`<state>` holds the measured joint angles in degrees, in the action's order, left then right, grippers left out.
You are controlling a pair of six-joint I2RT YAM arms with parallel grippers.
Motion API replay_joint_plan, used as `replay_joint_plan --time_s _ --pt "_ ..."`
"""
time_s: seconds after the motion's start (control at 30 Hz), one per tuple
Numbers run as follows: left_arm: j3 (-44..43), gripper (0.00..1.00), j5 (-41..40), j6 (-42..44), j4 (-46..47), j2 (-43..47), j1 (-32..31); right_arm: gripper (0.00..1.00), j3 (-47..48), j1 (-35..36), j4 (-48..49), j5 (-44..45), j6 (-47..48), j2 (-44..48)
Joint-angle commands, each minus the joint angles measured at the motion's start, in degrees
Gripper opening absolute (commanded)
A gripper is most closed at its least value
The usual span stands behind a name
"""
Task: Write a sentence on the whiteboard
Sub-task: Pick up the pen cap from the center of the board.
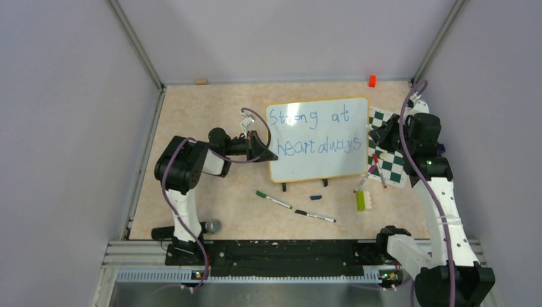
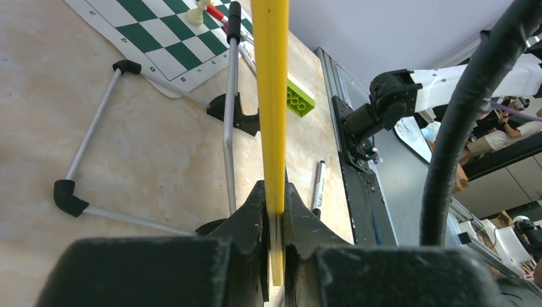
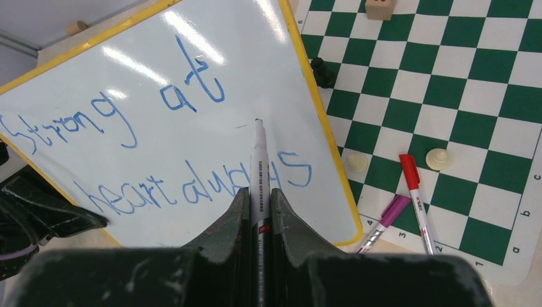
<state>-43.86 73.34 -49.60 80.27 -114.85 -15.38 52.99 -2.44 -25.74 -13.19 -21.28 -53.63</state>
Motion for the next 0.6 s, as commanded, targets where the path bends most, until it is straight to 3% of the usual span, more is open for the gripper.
replay_joint_plan --time_s 0.0,0.3,0.4,0.57 --pt "2.1 0.0 1.1 1.9 12.4 5.4 1.4 0.0 0.8 -0.4 2.5 -1.2 -0.8 2.0" --pt "6.4 0.0 -0.1 8.3 8.3 8.1 2.9 0.0 -0.5 -0.4 3.1 -2.4 -1.6 3.7" --pt "6.2 0.0 -1.1 4.8 12.5 8.8 2.9 0.0 -0.6 -0.4 3.1 -2.4 -1.7 4.0" --pt "4.3 0.0 -1.2 5.2 9.4 12.1 3.1 0.0 -0.2 -0.4 2.8 -3.1 -1.7 4.0"
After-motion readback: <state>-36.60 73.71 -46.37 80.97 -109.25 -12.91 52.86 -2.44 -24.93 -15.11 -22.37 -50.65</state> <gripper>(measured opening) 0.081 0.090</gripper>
